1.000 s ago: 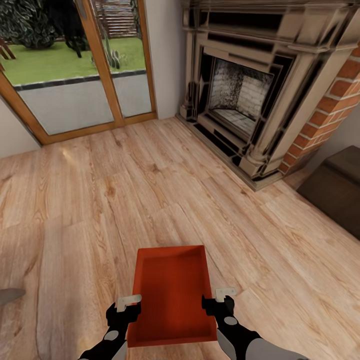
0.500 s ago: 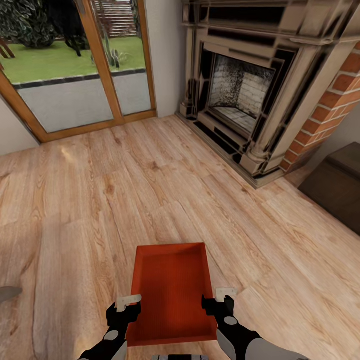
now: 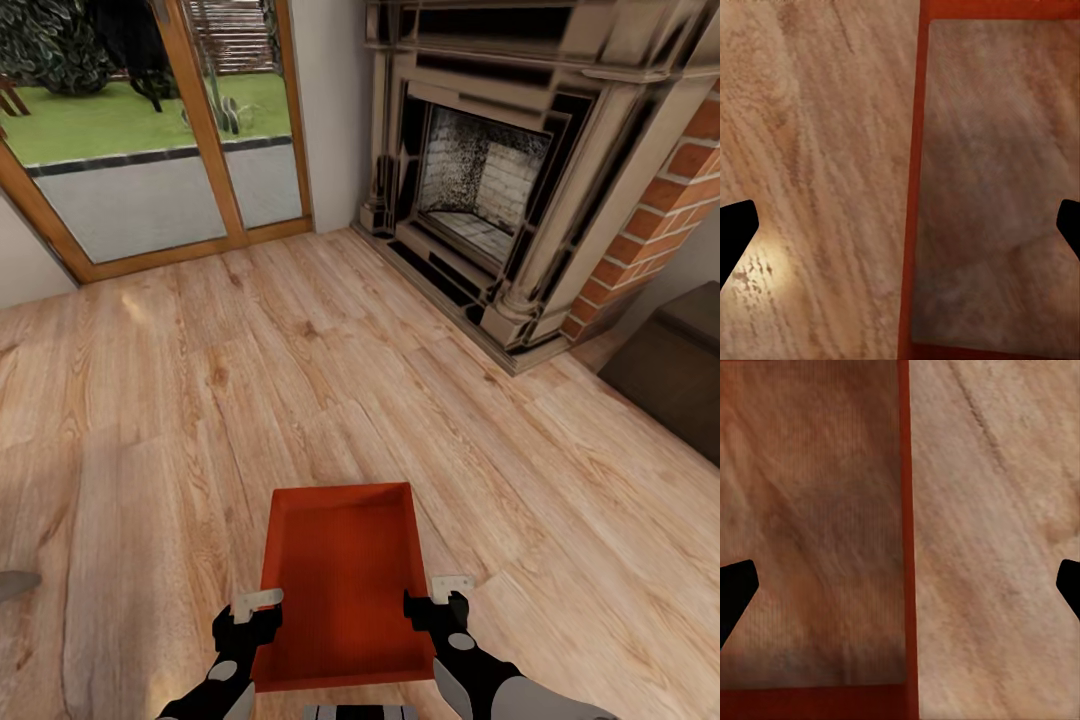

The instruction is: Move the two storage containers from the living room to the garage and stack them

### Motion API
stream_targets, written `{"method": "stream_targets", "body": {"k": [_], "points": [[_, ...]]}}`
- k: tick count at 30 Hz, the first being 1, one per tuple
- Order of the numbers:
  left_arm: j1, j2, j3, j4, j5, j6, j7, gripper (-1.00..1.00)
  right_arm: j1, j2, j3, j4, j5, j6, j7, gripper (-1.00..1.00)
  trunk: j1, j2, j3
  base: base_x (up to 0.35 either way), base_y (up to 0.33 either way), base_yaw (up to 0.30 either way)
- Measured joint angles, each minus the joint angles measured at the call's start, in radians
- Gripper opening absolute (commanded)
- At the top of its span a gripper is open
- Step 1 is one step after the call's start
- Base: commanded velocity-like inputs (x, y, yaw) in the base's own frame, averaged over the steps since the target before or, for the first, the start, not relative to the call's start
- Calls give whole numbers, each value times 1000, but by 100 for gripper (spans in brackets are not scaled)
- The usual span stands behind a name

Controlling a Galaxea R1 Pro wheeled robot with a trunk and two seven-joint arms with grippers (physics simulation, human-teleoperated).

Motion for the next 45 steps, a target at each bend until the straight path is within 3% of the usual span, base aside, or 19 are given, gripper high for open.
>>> {"method": "stream_targets", "body": {"k": [45], "points": [[0,-3,1,3,0,-1,5,100,0,-2,0,0,-5,-1,0,100,0,0,0,-38,0,0]]}}
